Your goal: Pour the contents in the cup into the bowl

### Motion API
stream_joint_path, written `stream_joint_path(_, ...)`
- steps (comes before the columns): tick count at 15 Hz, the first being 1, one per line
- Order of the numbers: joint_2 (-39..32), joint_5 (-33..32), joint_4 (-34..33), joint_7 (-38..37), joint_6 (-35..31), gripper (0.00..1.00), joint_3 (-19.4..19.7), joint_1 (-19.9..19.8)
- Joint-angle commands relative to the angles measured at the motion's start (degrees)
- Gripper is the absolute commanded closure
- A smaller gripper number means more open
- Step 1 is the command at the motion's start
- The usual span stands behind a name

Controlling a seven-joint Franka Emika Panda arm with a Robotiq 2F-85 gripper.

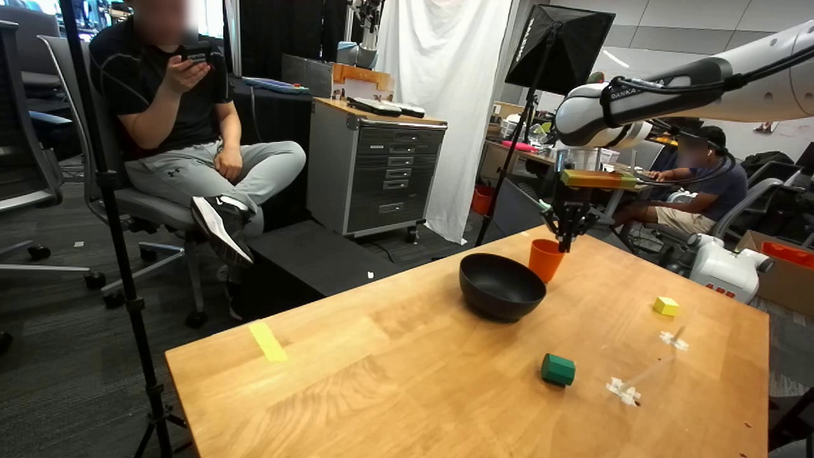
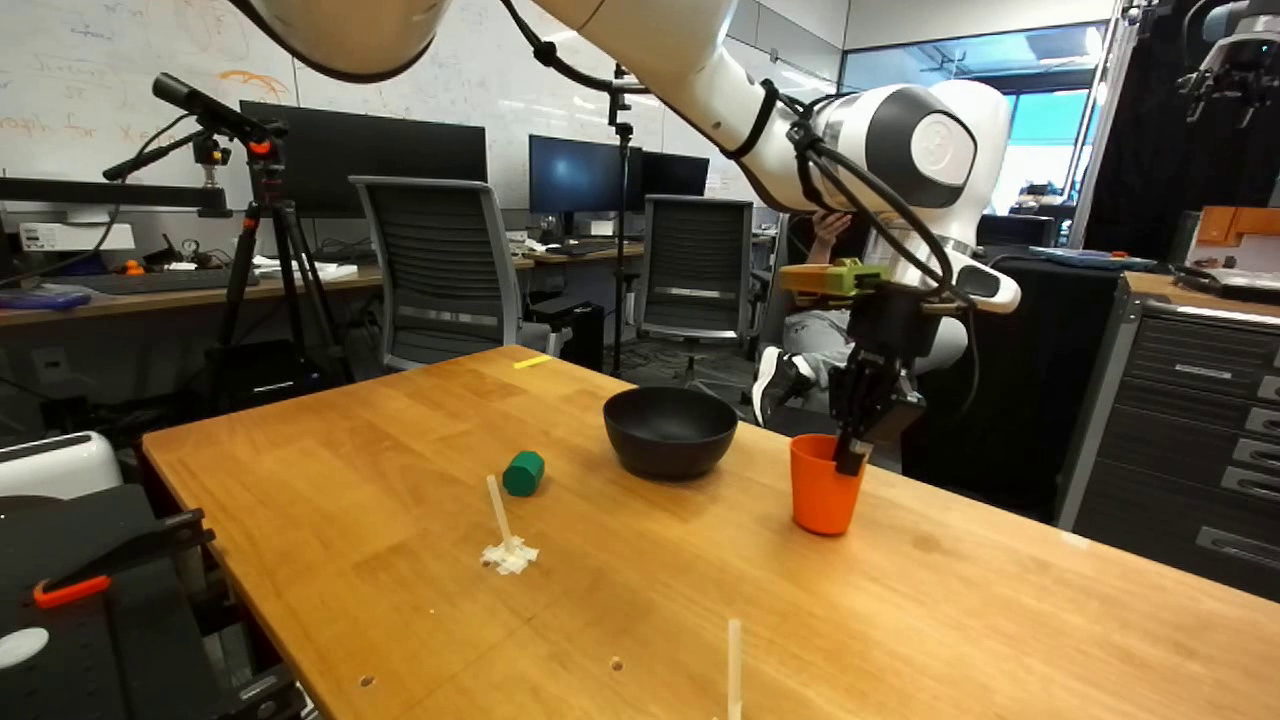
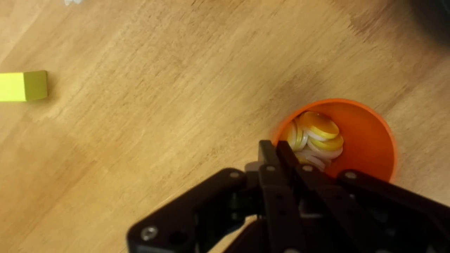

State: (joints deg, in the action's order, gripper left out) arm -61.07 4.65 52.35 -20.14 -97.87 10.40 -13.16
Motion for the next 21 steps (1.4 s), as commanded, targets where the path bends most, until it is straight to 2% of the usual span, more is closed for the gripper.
stream_joint_path(1, 2.39, -1.49, 2.57, 2.17, -0.02, 0.97, 0.54, 0.80)
stream_joint_path(14, 1.02, -5.00, 2.59, 1.91, 0.16, 0.98, 0.87, 1.53)
stream_joint_path(17, 0.96, -4.96, 2.45, 1.67, 0.36, 0.93, 0.78, 1.46)
stream_joint_path(21, 0.86, -5.79, 2.97, 1.46, 0.54, 0.92, 0.77, 1.48)
